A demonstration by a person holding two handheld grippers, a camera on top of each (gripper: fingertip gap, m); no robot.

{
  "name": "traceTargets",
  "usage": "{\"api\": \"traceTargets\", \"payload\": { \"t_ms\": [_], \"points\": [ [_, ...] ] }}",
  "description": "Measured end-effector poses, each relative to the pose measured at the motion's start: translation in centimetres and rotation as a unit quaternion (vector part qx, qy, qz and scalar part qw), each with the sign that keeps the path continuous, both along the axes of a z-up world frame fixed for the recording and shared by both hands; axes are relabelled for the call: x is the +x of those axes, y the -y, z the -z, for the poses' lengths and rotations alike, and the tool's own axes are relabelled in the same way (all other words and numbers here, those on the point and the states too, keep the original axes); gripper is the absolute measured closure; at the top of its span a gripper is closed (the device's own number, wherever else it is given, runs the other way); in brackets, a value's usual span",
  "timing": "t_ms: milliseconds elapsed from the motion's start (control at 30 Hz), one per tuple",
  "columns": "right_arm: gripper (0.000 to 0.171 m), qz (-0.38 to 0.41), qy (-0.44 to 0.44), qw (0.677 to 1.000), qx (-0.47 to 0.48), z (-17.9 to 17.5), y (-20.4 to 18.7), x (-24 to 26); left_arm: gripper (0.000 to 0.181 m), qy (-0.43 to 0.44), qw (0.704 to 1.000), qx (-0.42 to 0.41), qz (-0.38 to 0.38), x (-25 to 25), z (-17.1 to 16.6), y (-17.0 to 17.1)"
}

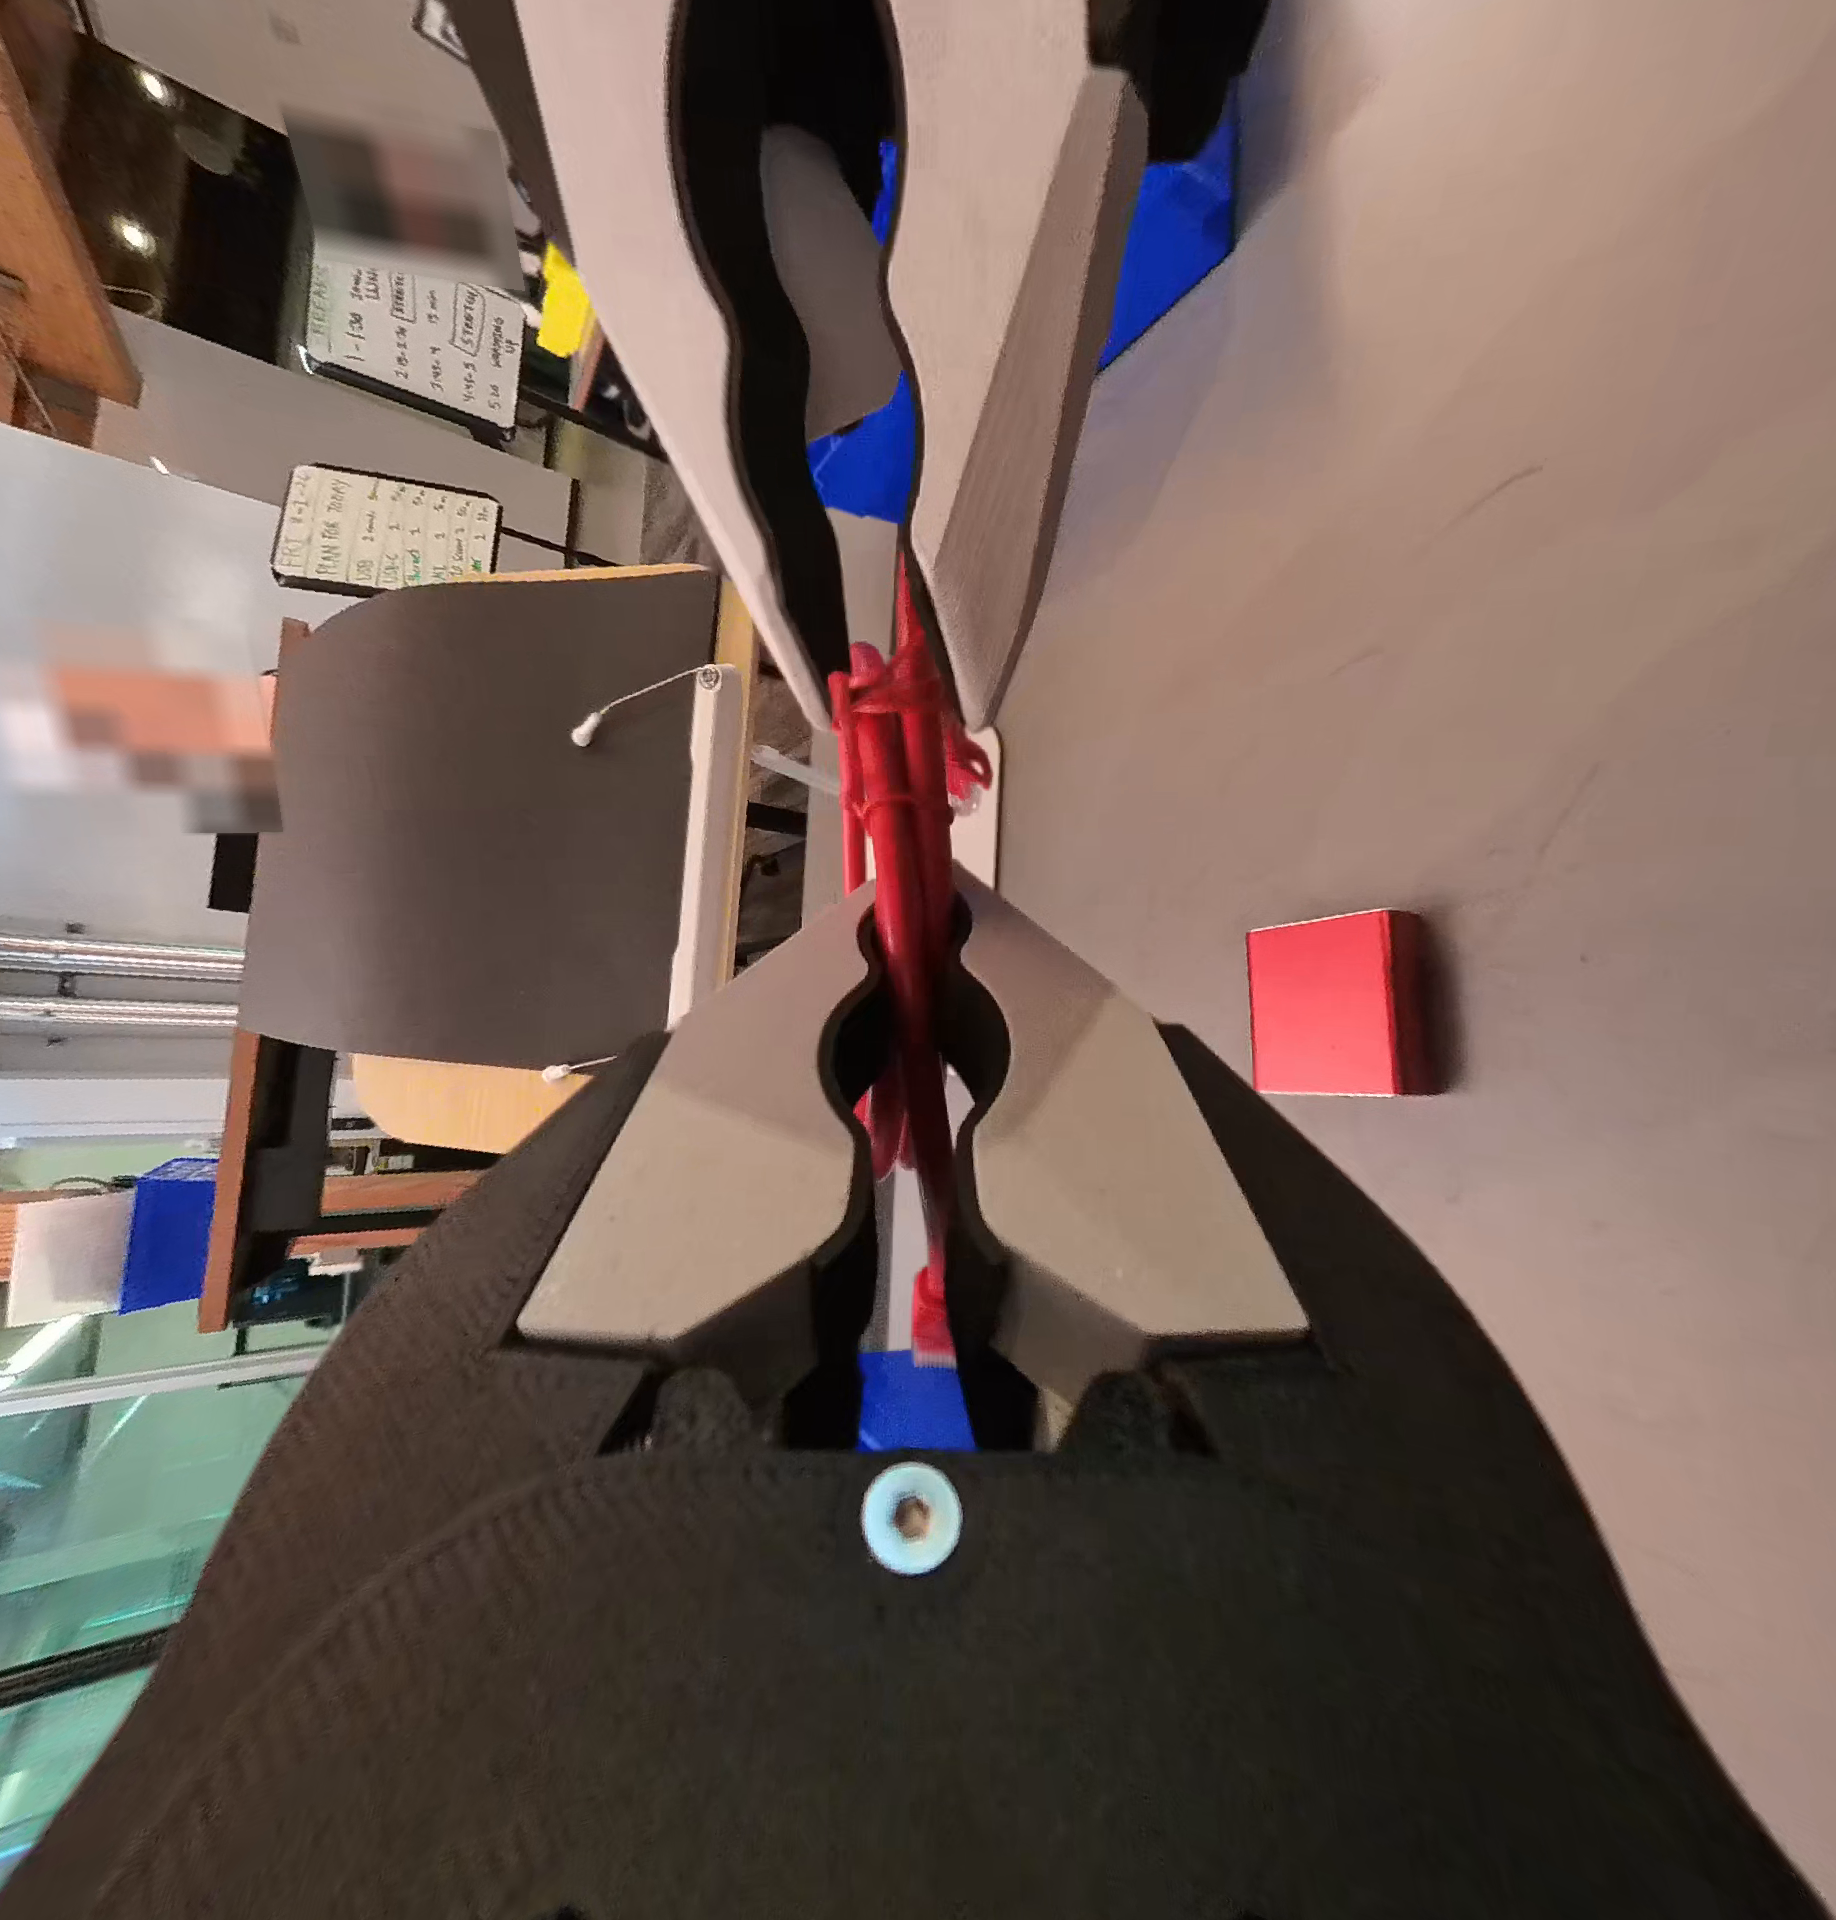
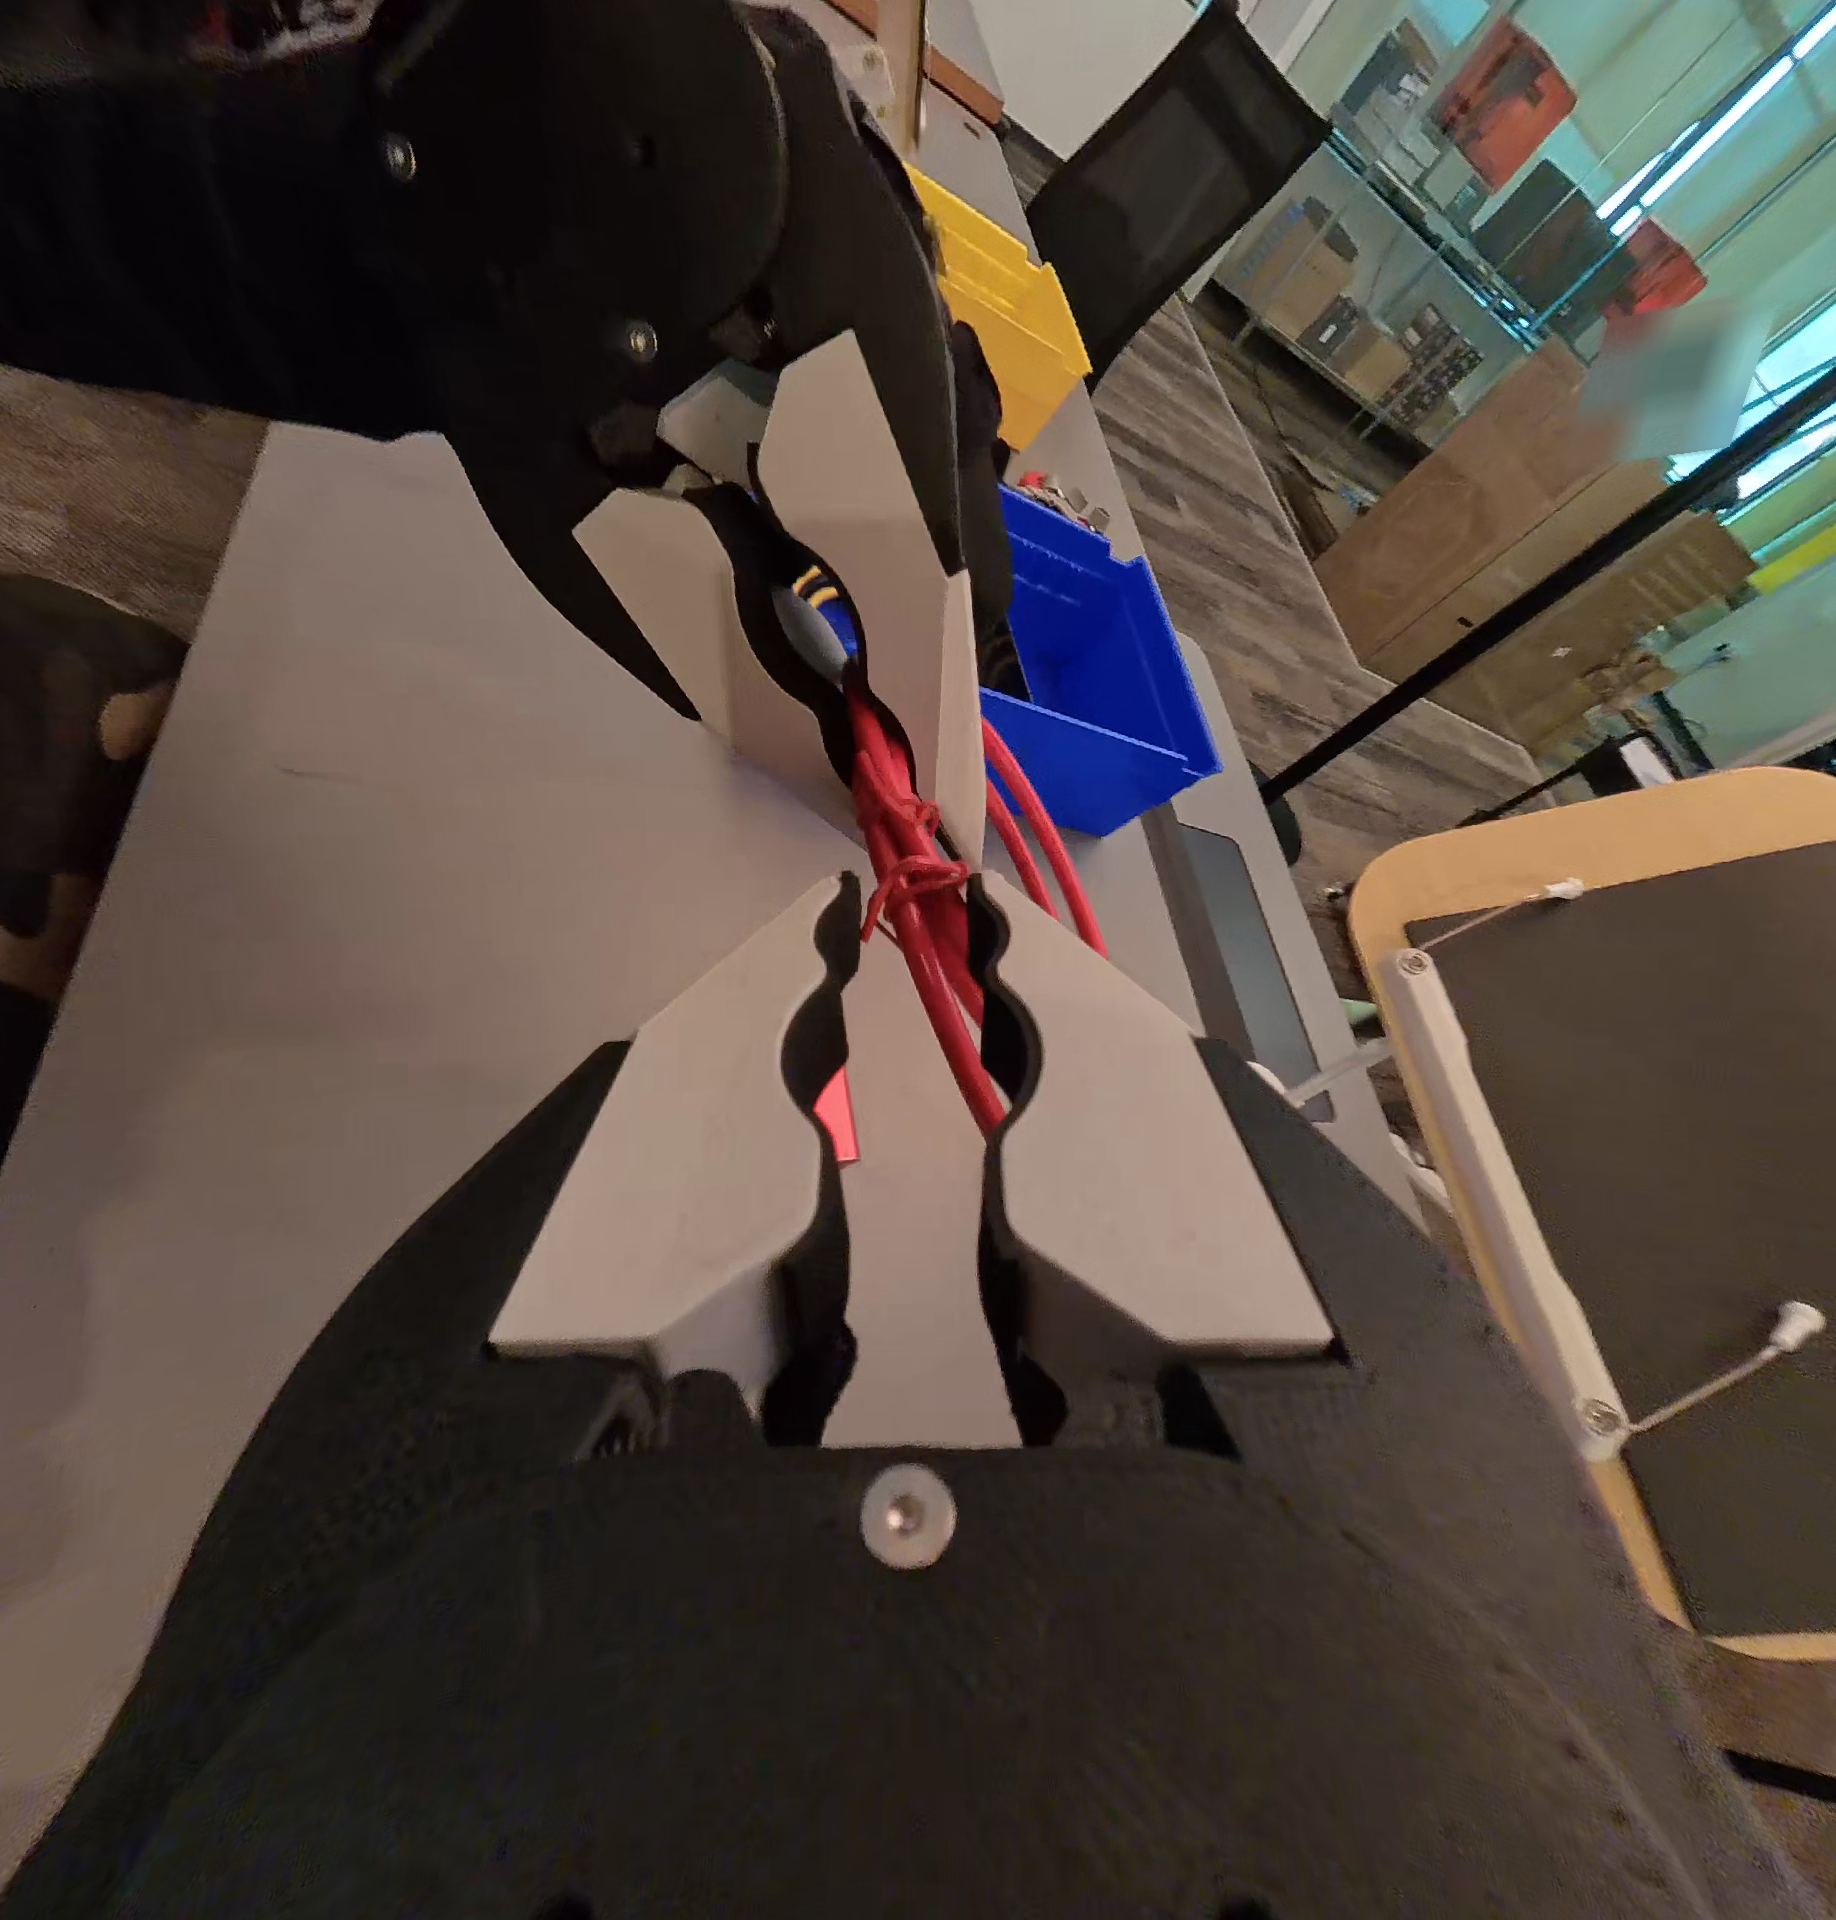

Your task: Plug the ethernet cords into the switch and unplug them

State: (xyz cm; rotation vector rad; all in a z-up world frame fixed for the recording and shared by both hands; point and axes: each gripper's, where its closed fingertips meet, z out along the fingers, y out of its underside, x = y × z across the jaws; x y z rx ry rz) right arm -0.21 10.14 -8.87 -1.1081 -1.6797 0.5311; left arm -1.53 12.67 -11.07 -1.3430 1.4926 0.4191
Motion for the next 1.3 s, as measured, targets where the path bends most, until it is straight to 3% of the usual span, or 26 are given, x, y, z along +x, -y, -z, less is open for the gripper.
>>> {"api": "traceTargets", "payload": {
  "t_ms": [133, 567, 733, 867, 1033, 1133, 1167, 1233, 1300],
  "points": [
    [0.158, 0.012, 0.005, 1.000, 0.016, -0.1, -0.2, -0.1, 0.181, -0.001, 1.000, 0.001, -0.004, -0.2, 0.0, -0.1],
    [0.162, -0.011, 0.015, 0.997, -0.069, 0.1, 0.5, 0.6, 0.181, -0.029, 1.000, 0.000, -0.008, 0.1, 0.7, 0.0],
    [0.171, -0.015, -0.004, 0.987, -0.158, -0.1, 0.2, 0.7, 0.181, -0.047, 0.999, 0.014, -0.023, -0.2, 0.5, -0.3],
    [0.171, -0.002, -0.046, 0.962, -0.269, -1.2, -0.6, 0.4, 0.181, -0.053, 0.998, 0.020, -0.028, -0.2, 0.6, -0.3],
    [0.171, 0.035, -0.071, 0.911, -0.405, -0.1, -2.6, 0.2, 0.181, -0.080, 0.996, 0.025, -0.038, 0.2, 1.2, -0.2],
    [0.171, 0.015, -0.092, 0.908, -0.408, -0.5, -2.7, 0.2, 0.181, -0.068, 0.997, 0.018, -0.037, -0.2, 1.3, -0.5],
    [0.166, 0.005, -0.096, 0.911, -0.401, -0.8, -2.5, 0.3, 0.181, -0.064, 0.998, 0.008, -0.027, -0.2, 1.4, -0.3],
    [0.132, 0.009, -0.062, 0.930, -0.362, -0.1, -2.5, 0.9, 0.181, -0.041, 0.999, -0.006, -0.020, -0.1, 1.3, -0.1],
    [0.120, 0.000, -0.030, 0.955, -0.296, 0.7, -1.9, 1.6, 0.181, -0.037, 0.999, -0.012, -0.008, -0.1, 1.3, 0.1]
  ]
}}
